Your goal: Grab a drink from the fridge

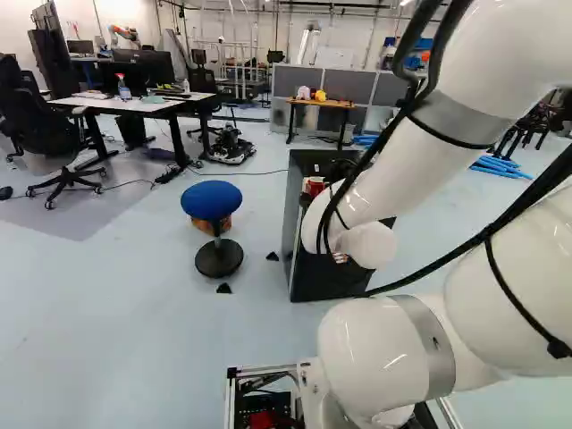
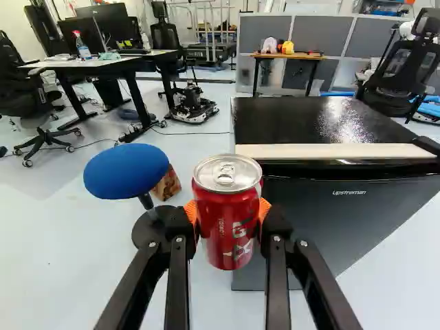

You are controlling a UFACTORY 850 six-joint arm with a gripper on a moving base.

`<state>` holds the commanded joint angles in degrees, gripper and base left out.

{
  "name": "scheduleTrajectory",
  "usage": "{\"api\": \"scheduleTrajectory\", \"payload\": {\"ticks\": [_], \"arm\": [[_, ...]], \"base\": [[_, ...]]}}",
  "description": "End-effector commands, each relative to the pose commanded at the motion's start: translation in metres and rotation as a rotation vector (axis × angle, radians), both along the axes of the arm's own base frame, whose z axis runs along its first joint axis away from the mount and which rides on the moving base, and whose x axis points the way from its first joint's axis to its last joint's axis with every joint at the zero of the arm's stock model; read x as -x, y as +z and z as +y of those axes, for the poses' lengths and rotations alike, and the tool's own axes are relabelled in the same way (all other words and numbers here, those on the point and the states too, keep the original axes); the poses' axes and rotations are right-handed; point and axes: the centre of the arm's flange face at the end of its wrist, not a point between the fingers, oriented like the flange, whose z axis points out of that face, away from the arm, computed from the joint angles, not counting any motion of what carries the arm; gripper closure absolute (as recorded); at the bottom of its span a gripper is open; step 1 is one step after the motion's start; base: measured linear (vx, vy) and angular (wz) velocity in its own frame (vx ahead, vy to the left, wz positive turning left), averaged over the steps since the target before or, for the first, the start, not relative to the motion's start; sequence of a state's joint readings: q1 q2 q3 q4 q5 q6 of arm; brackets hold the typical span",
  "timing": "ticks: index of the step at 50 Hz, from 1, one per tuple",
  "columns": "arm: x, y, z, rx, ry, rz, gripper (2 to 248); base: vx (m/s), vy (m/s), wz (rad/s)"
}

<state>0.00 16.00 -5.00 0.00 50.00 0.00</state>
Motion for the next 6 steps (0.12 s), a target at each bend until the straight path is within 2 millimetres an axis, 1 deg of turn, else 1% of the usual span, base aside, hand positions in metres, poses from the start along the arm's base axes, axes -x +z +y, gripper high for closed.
{"api": "scheduleTrajectory", "payload": {"ticks": [6], "arm": [[0.0000, 0.0000, 0.0000, 0.000, 0.000, 0.000, 150]], "base": [[0.000, 0.000, 0.000]]}}
